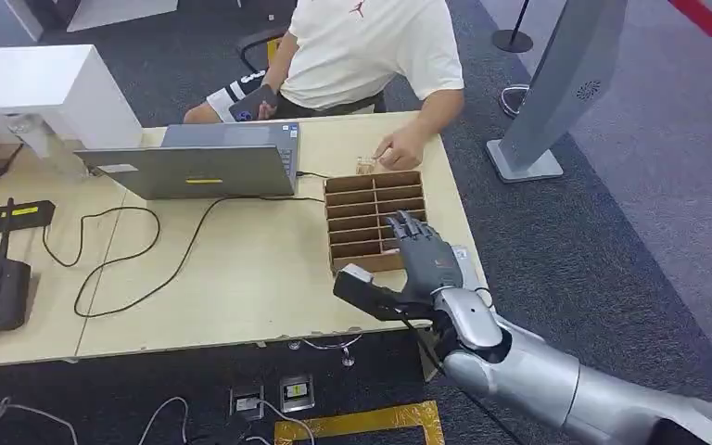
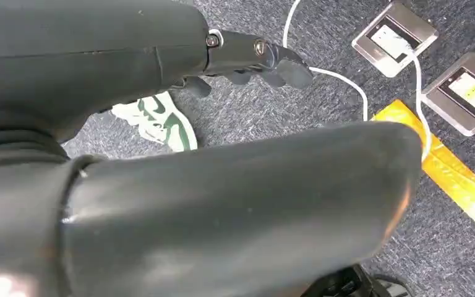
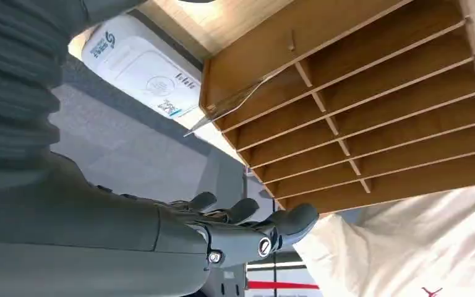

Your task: Pass the card to the sensor for recognition and then transmit it.

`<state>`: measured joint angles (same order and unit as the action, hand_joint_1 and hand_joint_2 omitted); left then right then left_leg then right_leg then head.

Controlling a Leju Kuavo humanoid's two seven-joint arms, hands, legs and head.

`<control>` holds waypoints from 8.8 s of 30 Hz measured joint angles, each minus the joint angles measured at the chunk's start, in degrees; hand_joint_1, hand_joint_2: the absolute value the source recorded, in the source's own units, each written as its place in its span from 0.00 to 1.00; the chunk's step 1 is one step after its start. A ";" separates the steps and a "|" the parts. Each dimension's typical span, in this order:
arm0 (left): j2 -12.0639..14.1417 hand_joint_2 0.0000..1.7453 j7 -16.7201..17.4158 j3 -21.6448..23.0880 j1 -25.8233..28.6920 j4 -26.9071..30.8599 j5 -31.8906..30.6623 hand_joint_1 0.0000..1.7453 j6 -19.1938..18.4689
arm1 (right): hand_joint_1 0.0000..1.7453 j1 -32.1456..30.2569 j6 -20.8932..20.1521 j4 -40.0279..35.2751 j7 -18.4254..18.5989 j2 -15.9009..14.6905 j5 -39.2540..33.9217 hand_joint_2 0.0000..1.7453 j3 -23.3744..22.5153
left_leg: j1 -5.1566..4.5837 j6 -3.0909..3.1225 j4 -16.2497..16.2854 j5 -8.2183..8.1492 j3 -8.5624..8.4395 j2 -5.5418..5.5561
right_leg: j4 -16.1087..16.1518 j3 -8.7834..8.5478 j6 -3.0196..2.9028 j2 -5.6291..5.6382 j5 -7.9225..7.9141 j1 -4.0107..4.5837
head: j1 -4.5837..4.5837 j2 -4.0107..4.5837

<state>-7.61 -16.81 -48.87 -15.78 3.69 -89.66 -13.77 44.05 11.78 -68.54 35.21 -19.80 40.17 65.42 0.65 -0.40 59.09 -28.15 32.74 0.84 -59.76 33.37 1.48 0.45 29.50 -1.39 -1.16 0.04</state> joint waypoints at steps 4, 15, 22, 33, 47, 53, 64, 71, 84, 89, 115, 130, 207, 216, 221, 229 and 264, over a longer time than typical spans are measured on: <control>0.00 0.00 0.00 0.00 -0.08 0.00 0.00 0.00 0.00 | 0.00 0.70 -0.44 1.60 0.15 0.04 1.44 1.00 0.83 | 0.00 0.00 0.00 0.00 0.00 0.00 | 0.00 0.00 0.00 0.00 0.00 0.00 | 0.00 0.00; 0.00 0.00 0.00 0.00 -0.14 0.00 0.00 0.00 0.00 | 0.00 1.67 0.70 6.43 0.48 0.09 3.67 1.00 2.03 | 0.00 0.00 0.00 0.00 0.01 0.01 | 0.00 0.00 0.00 -0.02 0.00 0.00 | 0.00 0.00; -0.13 0.00 -1.38 -0.11 0.43 0.00 0.00 0.00 0.00 | 0.00 1.68 1.47 9.22 -0.61 0.79 3.78 1.00 2.36 | 0.00 0.00 0.00 0.00 0.01 0.01 | 0.00 0.00 0.00 -0.02 0.00 0.00 | -0.02 0.00; -0.26 0.00 -1.25 -0.11 0.48 0.00 0.00 0.00 0.00 | 0.00 1.68 2.14 12.90 -1.46 1.97 2.29 1.00 2.36 | 0.00 0.00 0.00 0.00 0.01 0.01 | 0.00 -0.01 0.00 -0.02 0.00 0.00 | 0.00 0.00; -0.24 0.00 0.52 -0.11 -0.17 0.00 -0.02 0.00 0.00 | 0.98 1.89 2.08 16.83 -3.28 4.44 1.11 1.00 2.43 | 0.00 0.00 0.00 0.00 0.01 0.02 | 0.00 -0.01 0.00 -0.02 0.00 0.00 | 0.00 0.00; -0.20 0.00 0.79 -0.11 -0.32 0.00 -0.02 0.00 0.00 | 1.00 1.99 1.38 18.27 -3.58 5.18 0.41 1.00 2.43 | 0.00 0.00 0.00 0.00 0.01 0.01 | 0.00 -0.01 0.00 -0.02 0.00 0.00 | -0.02 0.00; -0.15 0.00 0.79 -0.09 -0.34 0.00 -0.02 0.00 0.00 | 0.99 2.61 0.46 19.21 -3.12 5.68 -0.64 1.00 2.60 | 0.00 0.00 0.00 0.00 0.00 0.02 | 0.00 0.00 0.00 -0.03 0.00 0.00 | -0.04 0.00; -0.11 0.00 0.79 -0.09 -0.34 0.00 -0.02 0.00 0.00 | 0.91 2.57 0.74 19.65 -2.75 5.66 -1.40 1.00 3.28 | 0.00 0.00 0.00 0.00 0.00 0.01 | 0.00 0.00 0.00 0.00 0.00 0.00 | 0.00 0.00; -0.02 0.00 0.79 0.09 -0.49 0.00 -0.02 0.00 0.00 | 0.63 2.58 1.73 19.95 -2.95 5.73 -1.44 1.00 3.30 | 0.00 0.00 0.00 0.01 -0.01 0.00 | 0.00 0.00 0.00 0.00 0.00 0.00 | -0.02 0.00; -0.04 0.00 0.79 0.11 -0.70 0.00 -0.02 0.00 0.00 | 0.00 2.53 2.03 19.95 -2.40 5.68 -1.44 1.00 3.30 | 0.00 0.00 0.01 0.01 -0.01 0.00 | 0.00 0.00 0.00 0.01 0.00 0.00 | -0.02 0.00; -0.13 0.00 0.81 0.50 -0.88 0.00 -0.02 0.00 0.00 | 0.00 1.86 4.79 17.57 -0.68 4.22 -0.24 1.00 3.26 | 0.00 0.00 0.01 0.00 -0.02 0.00 | 0.00 0.01 0.00 0.02 0.00 0.00 | 0.00 0.00; -0.11 0.00 0.74 0.50 -0.93 0.00 -0.02 0.00 0.00 | 0.00 1.76 10.12 17.59 -2.82 4.20 0.68 1.00 3.26 | 0.00 0.00 0.01 0.00 -0.01 0.00 | 0.00 0.00 0.00 0.01 0.00 0.00 | 0.00 0.00; -0.61 0.00 2.71 3.41 -1.52 0.00 -0.02 0.00 0.00 | 1.00 5.34 0.85 20.43 -0.37 3.13 0.77 1.00 2.45 | 0.00 0.00 0.00 0.00 0.00 0.00 | 0.00 0.00 0.00 0.00 0.00 0.00 | 0.00 0.00; -0.61 0.00 2.82 3.41 -1.54 0.00 -0.02 0.00 0.00 | 1.00 5.34 1.16 20.74 -0.79 3.54 0.04 1.00 3.28 | 0.00 0.00 0.01 0.00 0.00 0.00 | 0.00 0.00 0.00 0.00 0.00 0.00 | -0.02 0.00; -0.61 0.00 2.82 3.41 -1.54 0.00 -0.02 0.00 0.00 | 1.00 5.37 2.52 20.94 -0.94 4.02 -0.48 1.00 3.30 | 0.00 0.00 0.00 0.00 0.00 0.01 | 0.00 0.00 0.00 -0.01 0.00 0.00 | 0.00 0.00; -0.63 0.00 2.54 3.37 -1.48 0.00 -0.02 0.00 0.00 | 1.00 5.36 3.78 21.37 -1.12 4.81 -1.07 1.00 3.50 | 0.00 0.00 0.00 0.00 0.00 0.00 | 0.00 0.00 0.00 0.00 0.00 0.00 | -0.02 0.00; -0.90 0.00 1.88 3.06 -1.26 0.00 -0.02 0.00 0.00 | 0.00 6.12 10.44 22.40 0.00 5.68 -1.40 1.00 3.59 | 0.00 -0.01 0.01 0.01 -0.07 -0.04 | 0.00 -0.04 0.00 0.07 -0.02 0.00 | -0.02 0.00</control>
<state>-8.50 -14.93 -45.81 -17.04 3.69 -89.68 -13.77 50.16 22.23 -46.14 35.21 -14.12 38.77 69.00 0.65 -0.41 59.09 -28.13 32.67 0.80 -59.76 33.33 1.48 0.52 29.47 -1.39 -1.18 0.04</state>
